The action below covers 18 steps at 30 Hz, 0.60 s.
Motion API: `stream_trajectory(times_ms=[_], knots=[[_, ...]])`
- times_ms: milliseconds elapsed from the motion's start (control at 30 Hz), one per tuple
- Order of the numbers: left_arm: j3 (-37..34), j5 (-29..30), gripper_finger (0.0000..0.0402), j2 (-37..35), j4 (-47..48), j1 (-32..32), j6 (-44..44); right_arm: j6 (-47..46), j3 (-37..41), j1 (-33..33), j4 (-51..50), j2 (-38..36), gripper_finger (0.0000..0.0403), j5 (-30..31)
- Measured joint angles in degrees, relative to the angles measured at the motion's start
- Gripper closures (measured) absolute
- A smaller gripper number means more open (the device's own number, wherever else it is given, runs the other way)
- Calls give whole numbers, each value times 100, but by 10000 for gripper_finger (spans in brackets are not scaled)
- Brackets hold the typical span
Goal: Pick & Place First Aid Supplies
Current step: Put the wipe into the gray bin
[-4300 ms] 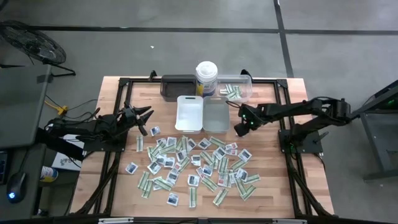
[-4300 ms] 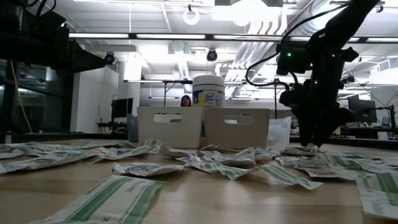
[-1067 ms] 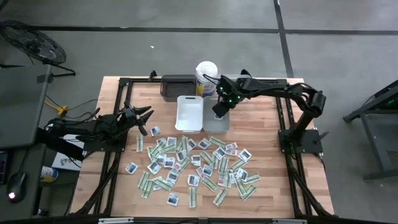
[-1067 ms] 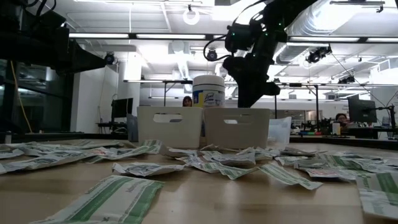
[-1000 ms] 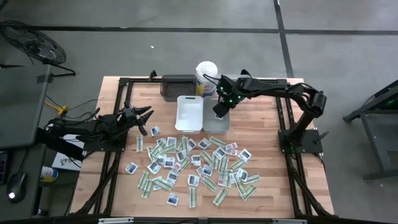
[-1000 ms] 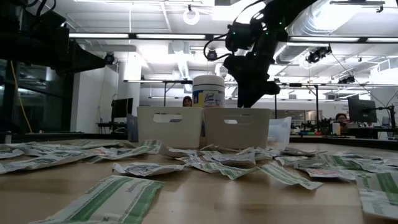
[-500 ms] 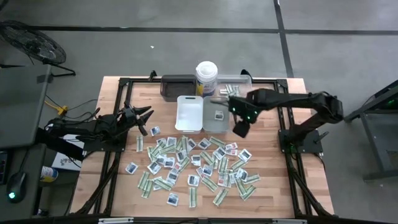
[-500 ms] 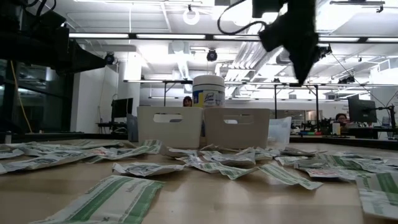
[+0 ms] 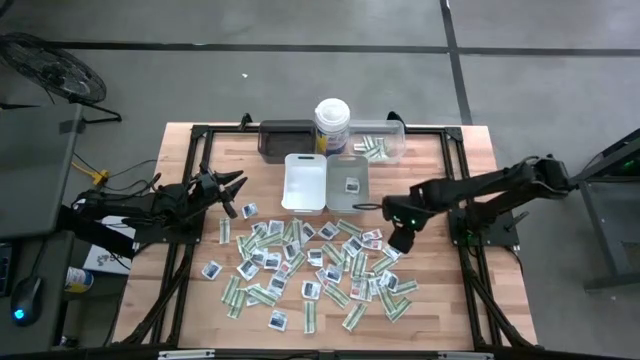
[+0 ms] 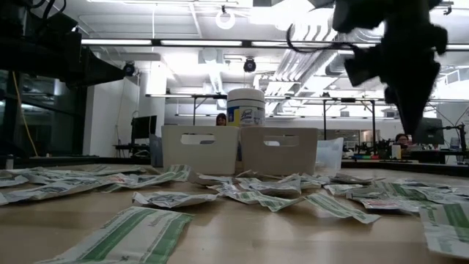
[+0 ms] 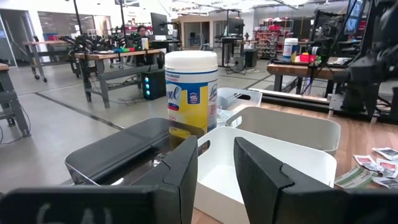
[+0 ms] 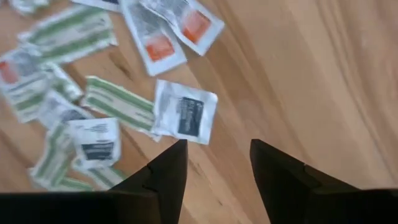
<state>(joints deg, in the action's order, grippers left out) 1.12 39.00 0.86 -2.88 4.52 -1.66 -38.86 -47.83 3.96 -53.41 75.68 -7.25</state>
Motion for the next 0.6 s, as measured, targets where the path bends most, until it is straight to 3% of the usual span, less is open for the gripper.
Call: stream_trajectory(times_ms=[300,600], knots=[[0,-1,300,1,0,-1,0,16,940,382,1076,-81,238,-19],[-2,-2,300,1,-1,1,-2,-163,1127,631,1539,-70,238,284]])
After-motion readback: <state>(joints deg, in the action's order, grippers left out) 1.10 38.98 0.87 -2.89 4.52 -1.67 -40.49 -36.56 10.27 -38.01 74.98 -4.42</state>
